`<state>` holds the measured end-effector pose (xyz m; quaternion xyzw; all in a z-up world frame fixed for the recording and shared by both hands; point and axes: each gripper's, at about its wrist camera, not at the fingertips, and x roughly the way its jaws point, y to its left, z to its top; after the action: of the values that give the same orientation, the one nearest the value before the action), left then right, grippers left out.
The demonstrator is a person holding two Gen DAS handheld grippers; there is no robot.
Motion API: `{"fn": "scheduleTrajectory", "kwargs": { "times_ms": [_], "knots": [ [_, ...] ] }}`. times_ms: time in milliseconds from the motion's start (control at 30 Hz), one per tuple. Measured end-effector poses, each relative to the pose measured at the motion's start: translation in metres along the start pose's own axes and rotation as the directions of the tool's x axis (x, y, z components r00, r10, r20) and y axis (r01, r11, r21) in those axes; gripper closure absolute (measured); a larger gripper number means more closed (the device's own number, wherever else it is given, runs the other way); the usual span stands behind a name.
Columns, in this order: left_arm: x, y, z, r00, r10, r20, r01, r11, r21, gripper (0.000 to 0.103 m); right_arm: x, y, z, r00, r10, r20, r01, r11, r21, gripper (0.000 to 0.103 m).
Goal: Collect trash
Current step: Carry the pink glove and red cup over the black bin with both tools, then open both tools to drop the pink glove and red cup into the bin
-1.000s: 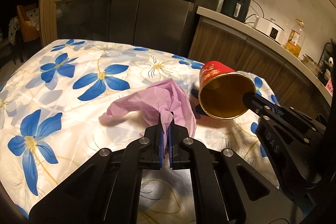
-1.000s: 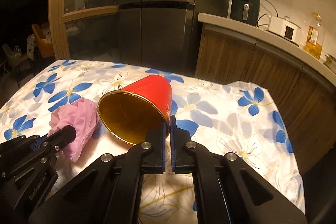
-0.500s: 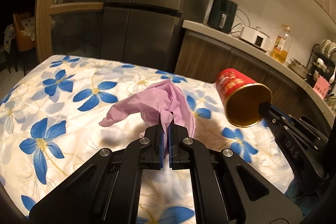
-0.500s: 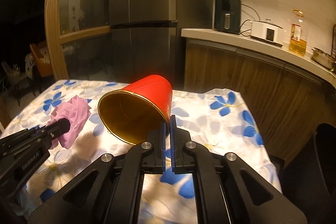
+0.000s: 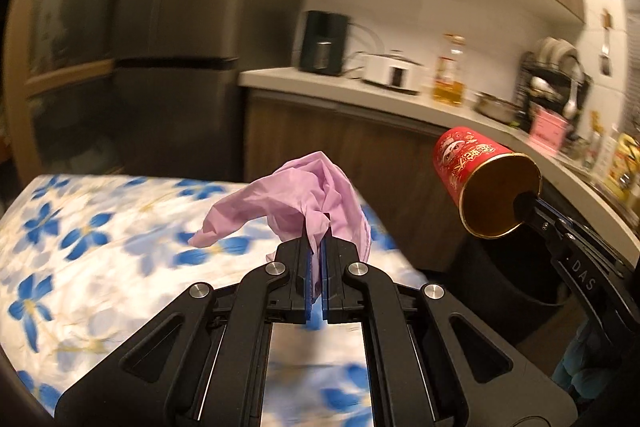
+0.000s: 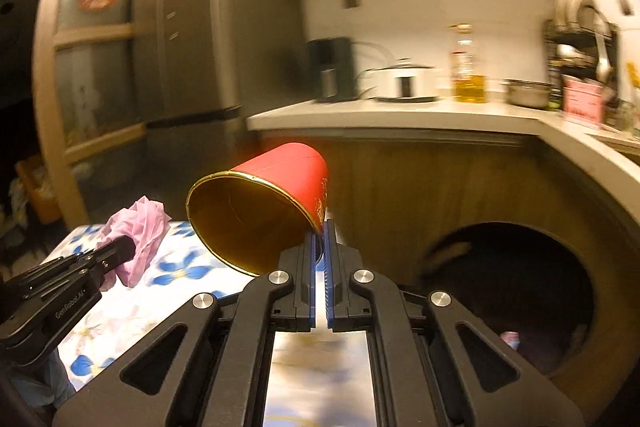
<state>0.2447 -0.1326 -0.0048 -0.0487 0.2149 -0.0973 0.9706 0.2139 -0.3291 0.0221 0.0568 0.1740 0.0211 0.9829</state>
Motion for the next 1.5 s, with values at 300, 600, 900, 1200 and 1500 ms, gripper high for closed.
{"fn": "scheduleTrajectory", "kwargs": {
  "times_ms": [300, 600, 900, 1200, 1500],
  "knots": [
    [0.020, -0.116, 0.004, 0.983, -0.183, -0.005, 0.182, 0.975, 0.126, 0.101, -0.028, -0.094, 0.000, 0.982, -0.191, 0.013, 0.188, 0.977, 0.102, 0.099],
    [0.058, -0.186, -0.007, 0.953, -0.297, -0.058, 0.303, 0.934, 0.190, 0.101, -0.020, -0.136, -0.013, 0.968, -0.247, -0.030, 0.249, 0.958, 0.141, 0.099],
    [0.077, -0.191, -0.020, 0.943, -0.320, -0.094, 0.333, 0.920, 0.206, 0.061, -0.010, -0.153, -0.024, 0.965, -0.254, -0.064, 0.261, 0.949, 0.174, 0.071],
    [0.065, -0.160, -0.019, 0.967, -0.244, -0.071, 0.253, 0.954, 0.163, 0.033, -0.024, -0.136, -0.031, 0.961, -0.267, -0.079, 0.276, 0.946, 0.169, 0.037],
    [0.008, -0.098, -0.025, 0.999, -0.047, -0.009, 0.048, 0.985, 0.163, 0.019, -0.056, -0.084, -0.031, 0.974, -0.211, -0.080, 0.220, 0.967, 0.129, 0.015]
  ]
}}
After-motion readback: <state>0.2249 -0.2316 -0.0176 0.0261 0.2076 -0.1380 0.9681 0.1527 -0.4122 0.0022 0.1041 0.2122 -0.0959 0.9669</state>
